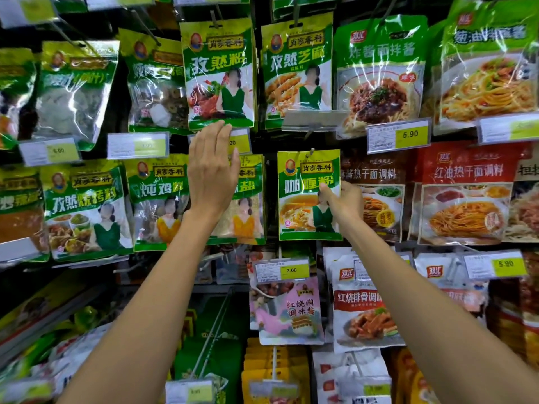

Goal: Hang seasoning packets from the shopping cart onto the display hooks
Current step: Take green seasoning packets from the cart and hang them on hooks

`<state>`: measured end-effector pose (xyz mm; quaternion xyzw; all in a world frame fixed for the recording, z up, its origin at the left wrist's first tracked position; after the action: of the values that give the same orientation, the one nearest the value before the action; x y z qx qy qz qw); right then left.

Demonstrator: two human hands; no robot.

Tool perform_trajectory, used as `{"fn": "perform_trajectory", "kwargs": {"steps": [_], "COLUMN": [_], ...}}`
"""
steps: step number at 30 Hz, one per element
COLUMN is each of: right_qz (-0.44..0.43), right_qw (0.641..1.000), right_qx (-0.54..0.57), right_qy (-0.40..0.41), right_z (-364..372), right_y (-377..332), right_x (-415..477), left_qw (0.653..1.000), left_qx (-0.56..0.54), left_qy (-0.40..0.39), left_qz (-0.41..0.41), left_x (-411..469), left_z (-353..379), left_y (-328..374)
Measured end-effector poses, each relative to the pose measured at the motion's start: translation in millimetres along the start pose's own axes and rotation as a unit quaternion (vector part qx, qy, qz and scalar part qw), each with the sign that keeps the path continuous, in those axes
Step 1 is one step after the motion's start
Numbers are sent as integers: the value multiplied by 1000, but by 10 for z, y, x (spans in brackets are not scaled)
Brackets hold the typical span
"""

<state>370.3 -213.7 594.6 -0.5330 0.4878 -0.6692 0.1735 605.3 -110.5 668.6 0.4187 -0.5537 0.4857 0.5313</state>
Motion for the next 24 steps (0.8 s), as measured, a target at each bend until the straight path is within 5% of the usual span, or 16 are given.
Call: {"fn": "perform_trajectory", "kwargs": {"steps": [6,11,18,24], "right_qz": [-69,-98,58,280], "right_qw": [997,995,985,910], "right_qx": [-15,-22,-116,-239], "right_qy": [18,15,110,191], "right_z": [-523,-1321,-3113,-4590], "right_y": [29,266,1588,2864], "right_x": [-304,-790,-1842,-3132], "left_qw": [997,969,778,605], "left_qx": [-50,-233,-489,-535], "left_qy": [51,-74,-334,-564], "left_qz": [18,-38,-211,-173], "left_x": [-276,-891,-2426,-3879], "left_z": [-151,-27,71,-167], "left_y": [385,1360,3419,5122]}}
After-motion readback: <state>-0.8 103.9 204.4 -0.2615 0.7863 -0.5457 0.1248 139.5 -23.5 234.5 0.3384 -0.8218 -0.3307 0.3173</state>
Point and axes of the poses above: each hand's wrist, its own x-axis towards the middle knuckle, its own z-axis out of the palm, y = z × x, the point moved 6 cm from there along x, towards the middle knuckle, and after that the axes turned 3 degrees about y, right-handed, at the moved point
